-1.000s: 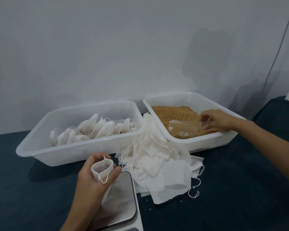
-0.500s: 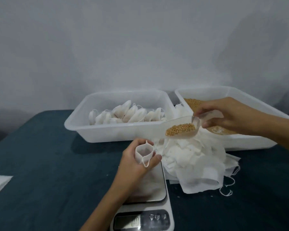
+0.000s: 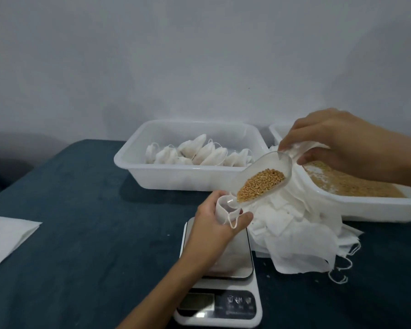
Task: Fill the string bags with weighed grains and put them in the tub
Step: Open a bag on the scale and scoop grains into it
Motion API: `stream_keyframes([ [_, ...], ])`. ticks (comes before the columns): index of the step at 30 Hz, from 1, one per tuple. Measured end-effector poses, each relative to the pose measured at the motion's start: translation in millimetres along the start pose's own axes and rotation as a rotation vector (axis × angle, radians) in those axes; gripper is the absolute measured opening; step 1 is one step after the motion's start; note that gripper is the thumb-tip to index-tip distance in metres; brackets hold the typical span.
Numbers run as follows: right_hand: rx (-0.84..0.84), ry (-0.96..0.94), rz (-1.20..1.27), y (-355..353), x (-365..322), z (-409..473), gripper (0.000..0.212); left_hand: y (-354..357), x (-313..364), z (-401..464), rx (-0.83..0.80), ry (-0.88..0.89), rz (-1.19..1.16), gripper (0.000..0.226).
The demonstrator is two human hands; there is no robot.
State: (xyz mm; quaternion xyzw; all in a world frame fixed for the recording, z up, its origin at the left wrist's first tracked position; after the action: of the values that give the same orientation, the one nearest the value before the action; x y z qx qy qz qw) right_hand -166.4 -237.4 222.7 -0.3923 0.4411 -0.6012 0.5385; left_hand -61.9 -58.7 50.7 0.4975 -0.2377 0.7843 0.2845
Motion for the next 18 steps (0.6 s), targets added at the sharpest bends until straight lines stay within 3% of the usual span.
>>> stream_keyframes([
  [13, 0.043, -0.15, -0.233, -3.8, -20.7, 10.9, 0.043, -1.9, -2.4, -0.8, 0.051, -0.007, 0.004, 0.04],
  [18, 0.103, -0.222, -0.294, -7.5, -28.6, 10.7, 0.042, -2.7, -4.2, -1.4, 0.085, -0.006, 0.023, 0.03],
])
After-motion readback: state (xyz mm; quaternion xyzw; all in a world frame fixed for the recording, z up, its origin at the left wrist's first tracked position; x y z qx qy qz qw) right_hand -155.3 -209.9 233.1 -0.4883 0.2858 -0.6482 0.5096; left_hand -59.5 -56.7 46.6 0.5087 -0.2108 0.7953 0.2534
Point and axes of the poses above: each hand's wrist, its own z-axis towards the middle knuckle, its own y-axis out of the palm, x = y × z, the point moved 4 cm from there along z, towards the middle knuckle, and after that the axes turned 12 degrees about y, right-handed, at the moved point
